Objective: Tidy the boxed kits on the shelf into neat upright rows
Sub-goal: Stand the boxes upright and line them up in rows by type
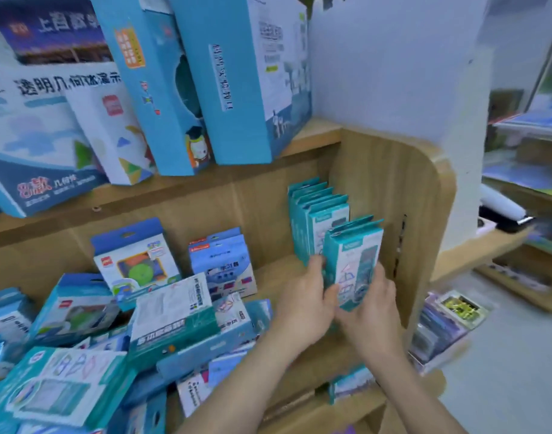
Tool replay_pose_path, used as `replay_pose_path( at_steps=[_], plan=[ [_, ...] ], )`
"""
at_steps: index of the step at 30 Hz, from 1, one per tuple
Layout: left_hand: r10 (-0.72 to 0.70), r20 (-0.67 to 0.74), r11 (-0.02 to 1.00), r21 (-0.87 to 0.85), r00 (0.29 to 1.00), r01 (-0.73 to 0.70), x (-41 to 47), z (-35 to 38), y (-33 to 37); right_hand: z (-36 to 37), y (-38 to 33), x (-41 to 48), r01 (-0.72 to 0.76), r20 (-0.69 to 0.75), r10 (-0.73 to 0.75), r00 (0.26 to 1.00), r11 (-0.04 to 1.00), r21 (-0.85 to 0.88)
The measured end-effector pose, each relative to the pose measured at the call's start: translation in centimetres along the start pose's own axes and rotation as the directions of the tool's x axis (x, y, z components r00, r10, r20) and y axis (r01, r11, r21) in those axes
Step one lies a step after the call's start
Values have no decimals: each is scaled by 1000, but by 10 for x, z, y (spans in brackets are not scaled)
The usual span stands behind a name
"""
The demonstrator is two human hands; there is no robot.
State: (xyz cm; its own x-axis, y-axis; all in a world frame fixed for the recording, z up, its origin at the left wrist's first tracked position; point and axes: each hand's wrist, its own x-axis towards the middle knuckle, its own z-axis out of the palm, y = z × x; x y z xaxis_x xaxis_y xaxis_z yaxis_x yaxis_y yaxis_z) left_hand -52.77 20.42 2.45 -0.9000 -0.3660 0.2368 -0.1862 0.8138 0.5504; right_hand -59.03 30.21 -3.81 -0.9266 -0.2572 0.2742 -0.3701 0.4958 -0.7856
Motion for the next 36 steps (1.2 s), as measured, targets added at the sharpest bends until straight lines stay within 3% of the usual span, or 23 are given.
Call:
replay_pose_path(
  at_steps=[2, 6, 11, 17, 19, 24, 31, 36],
  plan=[
    [-86, 74, 986, -139, 993, 96, 17, 14, -3, 7, 19, 13, -50, -4, 50, 999, 998, -22],
    [-161, 93, 962, -206, 983, 178, 47, 29, -10, 20, 29, 35, -23, 45, 25, 999, 999, -39],
    [-240, 88, 863, -437, 967, 254, 66, 42, -12, 34, 29, 52, -2, 97, 5, 995, 1000, -29],
    [-243, -188, 962, -174, 952, 212, 85, 52, -16, 31, 28, 53, 1, 134, 17, 991, 990, -138],
    [-254, -206, 965, -114, 945, 235, 88, 53, -19, 28, 29, 49, 48, 139, -24, 990, 983, -176],
    [-303, -152, 918, 219, 941, 331, 93, 69, -16, 27, 32, 46, 165, 158, -143, 977, 977, -137],
    [-298, 42, 940, 184, 954, 286, 89, 80, -30, 22, 38, 51, 207, 166, -198, 966, 977, -43],
    [-292, 36, 956, 52, 956, 290, 80, 65, -30, 13, 33, 53, 268, 117, -266, 957, 963, -4]
  ],
)
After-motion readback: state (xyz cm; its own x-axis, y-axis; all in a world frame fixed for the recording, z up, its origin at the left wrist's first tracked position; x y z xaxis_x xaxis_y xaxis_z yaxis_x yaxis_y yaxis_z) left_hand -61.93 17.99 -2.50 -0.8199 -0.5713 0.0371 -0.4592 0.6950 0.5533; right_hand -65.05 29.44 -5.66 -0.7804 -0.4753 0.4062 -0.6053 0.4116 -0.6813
